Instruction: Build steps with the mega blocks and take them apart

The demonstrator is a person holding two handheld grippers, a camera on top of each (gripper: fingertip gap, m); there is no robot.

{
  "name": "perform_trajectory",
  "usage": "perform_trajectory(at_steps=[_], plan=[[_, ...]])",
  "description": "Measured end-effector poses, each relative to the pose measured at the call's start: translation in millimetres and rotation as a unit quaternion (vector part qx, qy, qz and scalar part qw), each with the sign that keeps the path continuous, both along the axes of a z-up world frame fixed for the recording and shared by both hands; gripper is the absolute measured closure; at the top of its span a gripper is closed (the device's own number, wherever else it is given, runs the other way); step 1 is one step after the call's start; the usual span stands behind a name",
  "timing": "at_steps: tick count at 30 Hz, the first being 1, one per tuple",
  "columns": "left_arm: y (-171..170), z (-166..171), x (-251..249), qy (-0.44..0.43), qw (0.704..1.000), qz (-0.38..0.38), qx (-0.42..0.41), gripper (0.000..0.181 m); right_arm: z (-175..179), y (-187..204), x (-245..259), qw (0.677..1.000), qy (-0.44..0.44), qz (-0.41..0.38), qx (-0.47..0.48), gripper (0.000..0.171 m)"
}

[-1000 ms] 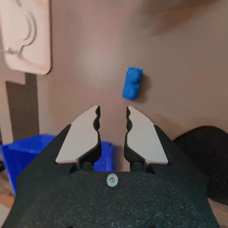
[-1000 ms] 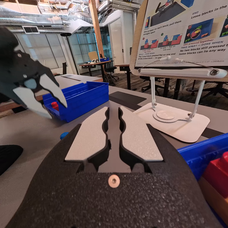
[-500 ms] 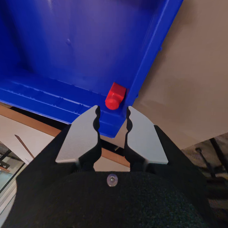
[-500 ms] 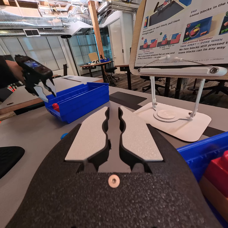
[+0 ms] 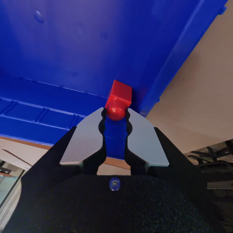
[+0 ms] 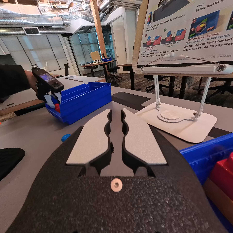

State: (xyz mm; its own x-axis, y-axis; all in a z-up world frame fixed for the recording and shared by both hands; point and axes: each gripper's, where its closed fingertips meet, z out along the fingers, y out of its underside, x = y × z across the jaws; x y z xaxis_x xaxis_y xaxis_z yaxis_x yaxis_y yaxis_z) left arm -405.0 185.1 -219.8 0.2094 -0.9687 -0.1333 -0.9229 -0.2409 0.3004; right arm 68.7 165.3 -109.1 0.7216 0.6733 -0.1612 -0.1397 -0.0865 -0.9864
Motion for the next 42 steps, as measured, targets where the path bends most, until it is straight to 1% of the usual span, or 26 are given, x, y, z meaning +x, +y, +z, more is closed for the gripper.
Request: perform_trajectory(at_steps=[2, 4, 9, 12, 15, 18, 22, 27, 31, 36, 42], plan=[[2, 4, 4, -0.01, 1.0, 0.013, 0.007, 0.151, 0, 0, 0, 1.0, 0.0, 0.0, -0.001, 0.158], [6, 16, 14, -0.035, 0.999, 0.015, 0.029, 0.151, 0, 0, 0, 1.0, 0.001, 0.0, 0.0, 0.158], [8, 69, 53, -0.096, 0.991, -0.008, 0.096, 0.152, 1, 0, 0, 1.0, 0.0, 0.0, 0.0, 0.158], [-6, 98, 89, -0.123, 0.985, -0.04, 0.113, 0.152, 0, 0, -1, 1.0, -0.001, 0.001, 0.0, 0.158], [-29, 108, 129, -0.134, 0.982, -0.083, 0.103, 0.152, 0, -1, -2, 1.0, -0.002, 0.001, 0.0, 0.158], [-58, 98, 168, -0.133, 0.979, -0.134, 0.073, 0.152, 1, -1, -2, 1.0, -0.002, 0.001, 0.002, 0.158], [-92, 72, 217, -0.129, 0.971, -0.196, 0.034, 0.152, 2, -1, -1, 1.0, -0.002, 0.0, 0.003, 0.158], [-118, 45, 278, -0.138, 0.959, -0.246, 0.005, 0.151, 1, -1, 0, 1.0, -0.005, -0.001, 0.003, 0.158], [-129, 33, 323, -0.135, 0.952, -0.275, -0.007, 0.152, 0, 0, 1, 1.0, -0.005, -0.003, 0.003, 0.158], [-134, 22, 367, -0.11, 0.949, -0.294, -0.015, 0.152, 3, 1, 6, 1.0, 0.0, -0.007, 0.004, 0.158], [-126, 5, 396, -0.095, 0.948, -0.303, -0.016, 0.152, 8, 2, 16, 1.0, 0.013, -0.015, 0.009, 0.158]])
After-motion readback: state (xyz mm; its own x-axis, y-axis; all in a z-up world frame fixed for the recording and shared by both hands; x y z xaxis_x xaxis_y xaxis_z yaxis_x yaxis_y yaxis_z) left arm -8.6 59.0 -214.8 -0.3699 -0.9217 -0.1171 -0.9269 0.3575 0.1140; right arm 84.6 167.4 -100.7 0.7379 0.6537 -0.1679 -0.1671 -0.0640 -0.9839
